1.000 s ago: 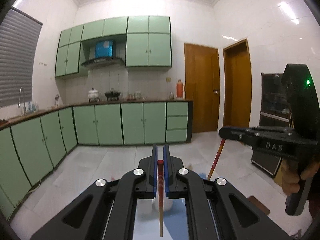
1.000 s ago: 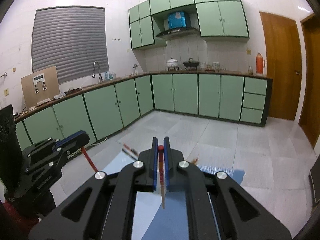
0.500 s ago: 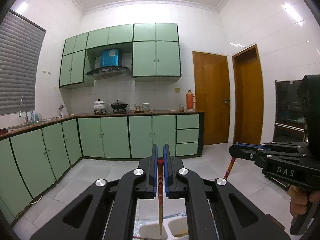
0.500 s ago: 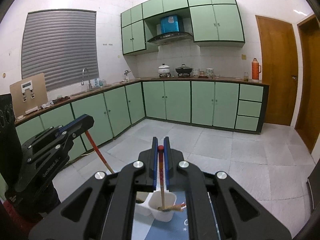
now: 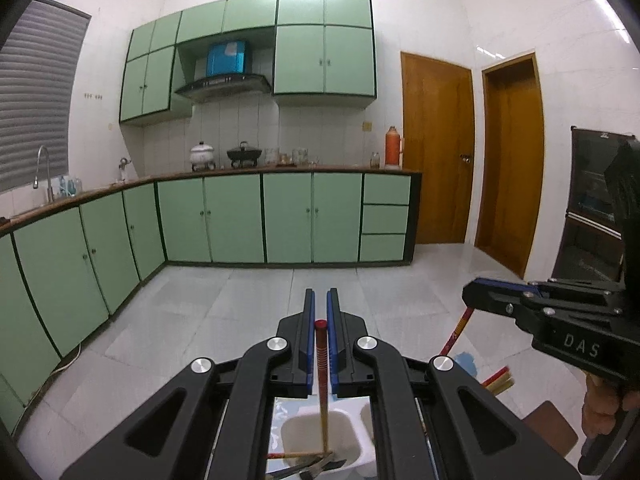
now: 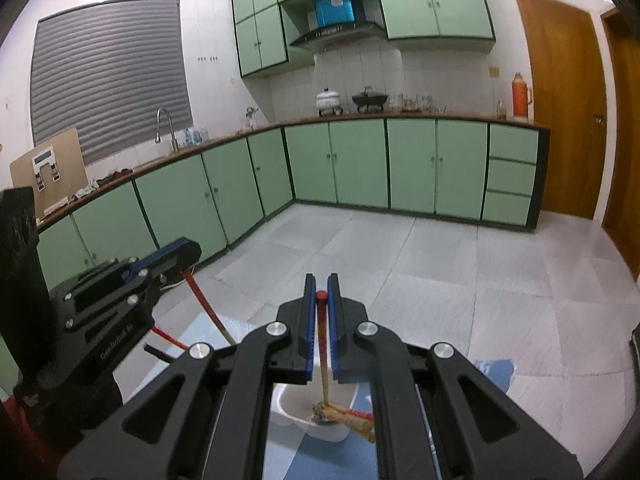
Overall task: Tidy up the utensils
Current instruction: 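Open both tools to release the chopsticks into the holder and withdraw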
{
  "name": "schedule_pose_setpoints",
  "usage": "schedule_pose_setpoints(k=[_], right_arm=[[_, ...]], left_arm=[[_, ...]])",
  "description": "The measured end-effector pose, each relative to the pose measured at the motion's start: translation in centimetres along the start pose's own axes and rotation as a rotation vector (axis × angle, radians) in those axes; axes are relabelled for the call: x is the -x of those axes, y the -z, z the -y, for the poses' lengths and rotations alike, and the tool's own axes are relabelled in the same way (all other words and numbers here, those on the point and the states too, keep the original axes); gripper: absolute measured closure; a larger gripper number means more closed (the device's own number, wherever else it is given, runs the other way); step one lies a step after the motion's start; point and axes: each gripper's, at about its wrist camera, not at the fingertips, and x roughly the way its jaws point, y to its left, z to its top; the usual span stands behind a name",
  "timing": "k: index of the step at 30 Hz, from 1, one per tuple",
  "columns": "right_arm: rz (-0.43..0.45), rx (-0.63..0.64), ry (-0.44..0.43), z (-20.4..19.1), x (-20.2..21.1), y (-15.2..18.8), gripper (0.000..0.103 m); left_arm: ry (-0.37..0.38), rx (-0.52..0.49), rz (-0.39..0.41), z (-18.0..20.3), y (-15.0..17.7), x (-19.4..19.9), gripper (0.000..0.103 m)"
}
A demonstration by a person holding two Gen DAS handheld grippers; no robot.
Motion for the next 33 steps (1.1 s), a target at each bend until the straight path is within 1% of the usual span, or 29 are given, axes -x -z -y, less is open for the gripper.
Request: schedule_pose_setpoints(k=[4,6,8,10,11,12,13,14,15,16,18,19,21,22,24,28,31,33], right_arm=[[-0.037,-0.016,-0.015,-0.3,-0.9,1.0,0.098],[-0.045,-0.022,-0.016,-0.3,-1.0,1.3,0.092],[-0.032,-0.026,-0.008,-0.2,-0.3,1.4,0.09],[-0.008,-0.036,-0.001,0.3,0.4,0.8,0.08],[0.004,-0.041,0.007,0.3,0.9,0.7,0.073],[0.022,-0.044,0.015,0.3,1.7,0.6,0.067],[0.034,-0.045,0.024,0.3,2.3,0.6,0.063],[0.05,-0.043,0.041,0.2,3.3,0.5,0.055],[0.06,-0.042,0.052,0.2,3.9,0.6,0.047],[0.075,-0.042,0.063,0.2,4.8,0.8,0.042],[0.099,-0.047,0.082,0.0,6.5,1.2,0.03],[0.104,-0.05,0.095,-0.1,7.4,1.6,0.028],[0.115,-0.058,0.109,-0.3,9.0,2.4,0.018],[0.118,-0.059,0.117,-0.4,9.7,2.9,0.016],[0.123,-0.045,0.123,-1.1,11.3,4.2,0.011],[0.114,-0.043,0.108,-1.9,13.5,6.4,0.005],[0.112,-0.039,0.101,-2.8,15.2,8.0,0.005],[0.114,-0.033,0.101,-3.3,16.3,8.8,0.005]], left_arm=[[-0.006,0.016,-0.039,-0.9,0.9,-1.0,0.097],[-0.007,0.028,-0.053,-1.3,1.2,-1.0,0.097],[-0.007,0.044,-0.051,-1.8,1.1,-0.6,0.096],[-0.006,0.052,-0.04,-2.1,0.7,0.2,0.092],[-0.009,0.054,-0.032,-2.2,0.5,0.7,0.085],[-0.013,0.055,-0.021,-2.2,0.3,1.3,0.075],[-0.021,0.056,-0.008,-2.2,0.1,2.1,0.07],[-0.025,0.055,0.001,-2.2,0.0,2.6,0.064],[-0.033,0.052,0.011,-2.1,-0.2,3.4,0.062],[-0.04,0.049,0.017,-2.1,-0.3,4.0,0.06],[-0.043,0.05,0.026,-1.9,-0.2,5.6,0.05],[-0.042,0.051,0.028,-1.7,-0.1,6.4,0.048],[-0.036,0.053,0.03,-1.4,0.3,7.9,0.039],[-0.038,0.053,0.029,-1.2,0.5,8.5,0.037],[-0.047,0.061,0.024,-1.0,1.1,10.2,0.028],[-0.053,0.059,0.021,-0.3,2.5,13.1,0.022],[-0.066,0.041,0.006,0.4,3.5,14.9,0.017],[-0.069,0.04,-0.009,0.7,4.1,16.1,0.011]])
